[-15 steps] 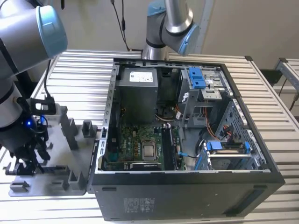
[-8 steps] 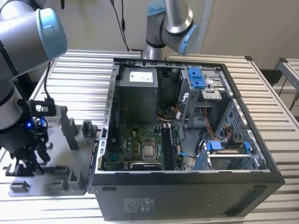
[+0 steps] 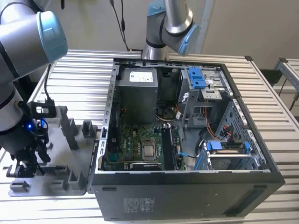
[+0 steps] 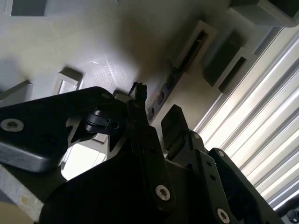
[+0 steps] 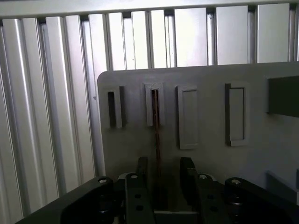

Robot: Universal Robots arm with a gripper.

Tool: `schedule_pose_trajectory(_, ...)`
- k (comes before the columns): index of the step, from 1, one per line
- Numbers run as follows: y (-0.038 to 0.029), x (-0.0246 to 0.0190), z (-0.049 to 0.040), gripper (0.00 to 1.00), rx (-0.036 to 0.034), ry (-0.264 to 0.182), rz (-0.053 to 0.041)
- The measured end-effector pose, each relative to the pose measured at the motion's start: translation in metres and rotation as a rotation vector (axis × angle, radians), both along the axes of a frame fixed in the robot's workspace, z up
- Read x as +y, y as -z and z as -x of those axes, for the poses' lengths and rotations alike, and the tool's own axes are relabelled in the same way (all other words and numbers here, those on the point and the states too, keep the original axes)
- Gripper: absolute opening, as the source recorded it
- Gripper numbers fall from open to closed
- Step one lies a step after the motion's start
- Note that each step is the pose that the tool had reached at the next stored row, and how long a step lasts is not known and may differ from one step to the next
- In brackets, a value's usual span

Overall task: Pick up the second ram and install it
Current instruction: 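Pick up the second ram and move it above second insertion slot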

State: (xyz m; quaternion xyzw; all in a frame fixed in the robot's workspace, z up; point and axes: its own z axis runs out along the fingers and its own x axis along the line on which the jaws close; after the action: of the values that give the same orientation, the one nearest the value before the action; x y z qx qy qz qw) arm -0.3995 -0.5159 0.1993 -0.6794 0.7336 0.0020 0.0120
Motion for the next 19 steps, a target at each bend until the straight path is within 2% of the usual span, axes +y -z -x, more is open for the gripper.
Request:
schedule_pose_trajectory(6, 0.0027, 0.0, 0.0016, 0.42, -0.0006, 0.0, -0.0001)
schedule_pose_trajectory(19, 0.0032, 0.0, 0.0017, 0.42, -0.0005, 0.0, -0.0001)
